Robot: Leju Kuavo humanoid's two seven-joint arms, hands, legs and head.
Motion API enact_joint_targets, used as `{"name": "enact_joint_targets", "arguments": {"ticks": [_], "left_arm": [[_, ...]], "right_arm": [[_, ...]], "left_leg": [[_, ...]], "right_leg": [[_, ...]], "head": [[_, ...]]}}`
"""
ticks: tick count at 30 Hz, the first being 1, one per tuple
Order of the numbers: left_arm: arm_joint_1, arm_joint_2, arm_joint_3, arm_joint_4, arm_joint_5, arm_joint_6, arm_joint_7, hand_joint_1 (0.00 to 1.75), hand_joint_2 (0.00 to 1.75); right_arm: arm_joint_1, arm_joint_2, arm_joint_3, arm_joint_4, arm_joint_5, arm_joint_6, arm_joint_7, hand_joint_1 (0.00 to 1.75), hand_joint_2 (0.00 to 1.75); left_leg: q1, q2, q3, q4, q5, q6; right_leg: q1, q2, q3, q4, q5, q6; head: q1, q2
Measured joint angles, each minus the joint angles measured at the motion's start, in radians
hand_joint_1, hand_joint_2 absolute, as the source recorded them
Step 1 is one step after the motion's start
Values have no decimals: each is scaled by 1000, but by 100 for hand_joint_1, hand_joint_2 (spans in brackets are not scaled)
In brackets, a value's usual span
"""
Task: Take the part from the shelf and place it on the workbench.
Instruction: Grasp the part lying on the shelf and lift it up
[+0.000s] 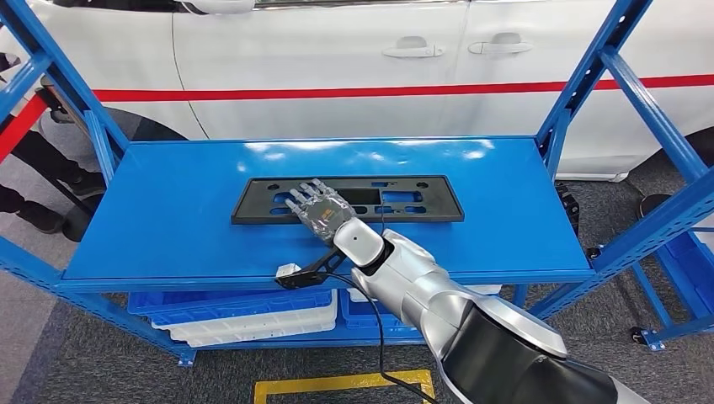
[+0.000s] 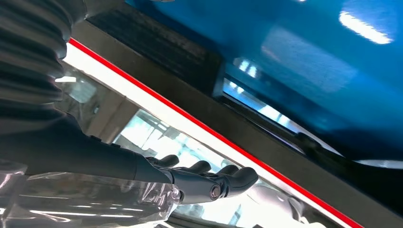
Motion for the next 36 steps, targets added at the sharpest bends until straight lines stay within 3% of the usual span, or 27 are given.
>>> {"name": "enact_joint_targets", "arguments": {"ticks": [12, 16, 36], "left_arm": [[0, -11, 0, 0, 0, 14, 16, 0, 0], [0, -15, 0, 0, 2, 18, 20, 0, 0], [0, -22, 0, 0, 1, 16, 29, 0, 0]], "right_arm": [[0, -7, -26, 17, 35, -31, 65, 0, 175], [3, -8, -28, 21, 55, -48, 92, 173, 175], [13, -31, -40, 33, 88, -77, 96, 175, 175]], "left_leg": [[0, 0, 0, 0, 0, 0], [0, 0, 0, 0, 0, 0], [0, 0, 0, 0, 0, 0]], "right_leg": [[0, 0, 0, 0, 0, 0], [0, 0, 0, 0, 0, 0], [0, 0, 0, 0, 0, 0]], "head": [[0, 0], [0, 0], [0, 0]]}}
